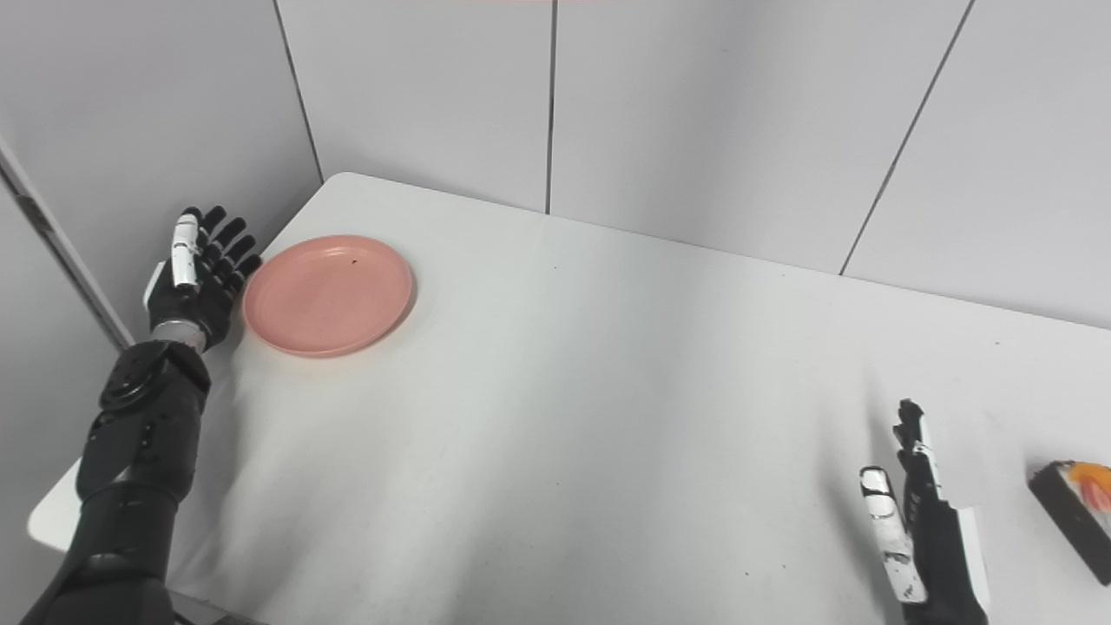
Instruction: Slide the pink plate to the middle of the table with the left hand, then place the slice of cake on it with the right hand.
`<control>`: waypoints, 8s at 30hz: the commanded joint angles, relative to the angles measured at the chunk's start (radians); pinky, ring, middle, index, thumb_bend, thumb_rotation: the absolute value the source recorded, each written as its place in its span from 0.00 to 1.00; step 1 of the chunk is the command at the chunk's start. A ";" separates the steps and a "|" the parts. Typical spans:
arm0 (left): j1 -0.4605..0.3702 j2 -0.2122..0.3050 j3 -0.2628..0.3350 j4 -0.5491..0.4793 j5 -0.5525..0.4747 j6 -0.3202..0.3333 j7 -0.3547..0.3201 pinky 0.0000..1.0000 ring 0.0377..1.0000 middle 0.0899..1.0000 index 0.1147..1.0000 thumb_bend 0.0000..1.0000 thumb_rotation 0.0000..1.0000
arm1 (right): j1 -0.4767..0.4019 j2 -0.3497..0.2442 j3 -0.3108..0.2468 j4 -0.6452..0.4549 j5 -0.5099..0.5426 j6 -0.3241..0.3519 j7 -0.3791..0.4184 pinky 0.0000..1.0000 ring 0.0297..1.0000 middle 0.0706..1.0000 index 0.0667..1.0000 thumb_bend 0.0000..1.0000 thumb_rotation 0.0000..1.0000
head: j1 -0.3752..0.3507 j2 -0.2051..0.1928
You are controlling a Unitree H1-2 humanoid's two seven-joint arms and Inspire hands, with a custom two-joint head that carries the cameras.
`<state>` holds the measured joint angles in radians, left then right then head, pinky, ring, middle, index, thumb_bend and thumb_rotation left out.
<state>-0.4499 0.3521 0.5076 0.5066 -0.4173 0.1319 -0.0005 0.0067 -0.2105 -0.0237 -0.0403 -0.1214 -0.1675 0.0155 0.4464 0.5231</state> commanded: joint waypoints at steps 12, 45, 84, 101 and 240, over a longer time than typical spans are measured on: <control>0.003 -0.018 -0.022 0.033 -0.018 -0.037 -0.049 0.94 0.90 0.90 0.88 0.39 1.00 | 0.048 -0.006 -0.007 0.028 -0.004 0.013 0.002 1.00 0.99 1.00 0.99 0.32 1.00 | -0.007 0.006; 0.025 -0.179 -0.278 -0.126 0.039 0.084 -0.096 0.83 0.85 0.84 0.82 0.42 1.00 | 0.053 0.012 0.007 0.024 -0.053 -0.006 -0.015 0.95 0.96 0.97 0.96 0.36 1.00 | -0.092 0.027; 0.015 -0.400 -0.533 -0.241 0.068 0.291 -0.214 0.87 0.87 0.86 0.85 0.38 1.00 | 0.038 0.134 0.057 -0.068 -0.216 0.073 -0.049 0.89 0.94 0.95 0.94 0.32 1.00 | -0.382 0.123; 0.080 -0.405 -0.528 -0.239 0.050 0.273 -0.256 0.90 0.88 0.87 0.86 0.38 1.00 | 0.027 0.176 0.056 -0.089 -0.218 0.121 -0.061 0.91 0.95 0.96 0.96 0.28 1.00 | -0.552 0.150; 0.120 -0.287 -0.480 -0.196 -0.022 0.245 -0.414 0.89 0.88 0.88 0.87 0.42 1.00 | -0.364 -0.257 -0.154 0.148 -0.704 0.632 0.190 0.32 0.37 0.42 0.49 0.52 0.05 | -1.041 0.145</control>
<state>-0.3698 0.0511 0.0305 0.2859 -0.4623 0.3156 -0.4503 -0.3417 -0.4423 -0.1799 0.1080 -0.8371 0.4666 0.2302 -0.5952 0.6688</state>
